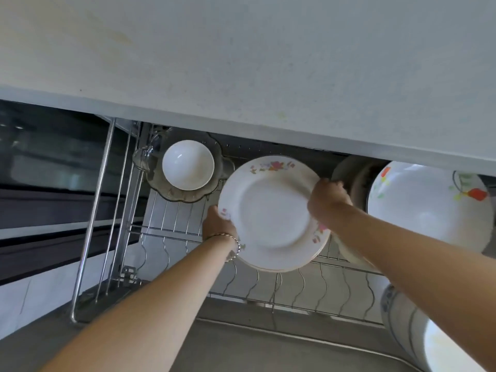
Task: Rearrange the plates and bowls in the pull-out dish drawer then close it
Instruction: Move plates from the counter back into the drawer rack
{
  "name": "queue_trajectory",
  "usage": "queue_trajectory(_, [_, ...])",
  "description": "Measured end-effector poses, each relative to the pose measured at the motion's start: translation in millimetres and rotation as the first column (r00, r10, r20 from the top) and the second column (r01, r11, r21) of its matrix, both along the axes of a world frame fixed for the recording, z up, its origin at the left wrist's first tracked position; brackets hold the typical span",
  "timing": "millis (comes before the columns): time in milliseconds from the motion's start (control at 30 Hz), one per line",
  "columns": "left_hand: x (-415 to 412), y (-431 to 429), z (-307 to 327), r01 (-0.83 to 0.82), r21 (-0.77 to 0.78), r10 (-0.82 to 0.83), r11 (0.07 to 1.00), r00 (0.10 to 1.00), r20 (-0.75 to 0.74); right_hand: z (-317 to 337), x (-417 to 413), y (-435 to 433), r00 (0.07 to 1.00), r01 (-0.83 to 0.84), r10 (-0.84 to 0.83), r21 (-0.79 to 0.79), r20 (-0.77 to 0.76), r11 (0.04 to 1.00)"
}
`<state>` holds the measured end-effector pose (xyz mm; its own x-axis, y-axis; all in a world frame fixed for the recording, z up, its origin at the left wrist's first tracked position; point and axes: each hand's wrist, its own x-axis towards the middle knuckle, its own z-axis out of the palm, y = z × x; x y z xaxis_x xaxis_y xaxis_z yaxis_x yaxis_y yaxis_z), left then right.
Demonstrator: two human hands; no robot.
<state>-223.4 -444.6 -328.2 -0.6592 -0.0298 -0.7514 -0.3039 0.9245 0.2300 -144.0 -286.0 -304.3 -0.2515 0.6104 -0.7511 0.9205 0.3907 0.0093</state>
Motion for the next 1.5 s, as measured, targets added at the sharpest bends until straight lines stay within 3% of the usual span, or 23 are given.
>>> queue_trajectory(167, [6,5,-3,0.003,0.038,-0.003,0.999,1.0,0.017,-8,-1,2,1.0,0.013,-0.013,0.021,0.015,1.0])
queue_trajectory(467, [-8,-1,-8,0.177,0.019,-0.178,0.984,0.983,0.043,-19,-11,3,0.989,0.145,-0.146,0.024,0.028,0.989])
queue_trajectory(600, [-8,-4,-17,0.121,0.004,-0.121,0.993,0.985,0.125,-22,-18,3,0.994,0.106,-0.107,0.026,0.028,0.994])
queue_trajectory(800, [-13,-13,-27,-0.073,0.12,0.051,0.99,0.983,0.178,-25,-20,13,0.988,0.151,-0.151,-0.025,0.012,0.988])
queue_trajectory(1067, [-7,-24,-26,0.193,0.037,-0.196,0.98,0.97,0.145,-35,-6,1,0.993,0.118,-0.118,-0.019,0.02,0.993])
queue_trajectory(1267, [3,-26,-23,0.199,0.028,-0.201,0.98,0.97,0.134,-39,-3,2,0.997,0.077,-0.077,0.031,-0.013,0.997])
queue_trajectory(1333, [-3,-28,-28,0.123,0.039,-0.128,0.992,0.98,0.151,-39,-5,5,0.995,0.094,-0.094,-0.009,-0.02,0.996])
queue_trajectory(1400, [-14,-27,-33,-0.072,0.035,0.066,0.997,0.985,0.16,-37,-6,7,0.993,0.115,-0.117,-0.04,-0.034,0.993])
queue_trajectory(1467, [-26,-29,-37,-0.361,0.063,0.346,0.931,0.923,0.171,-36,-6,8,0.987,0.145,-0.149,-0.061,-0.053,0.987])
queue_trajectory(1500, [-32,-29,-37,-0.526,0.121,0.498,0.842,0.843,0.201,-36,-7,9,0.986,0.153,-0.157,-0.062,-0.063,0.986])
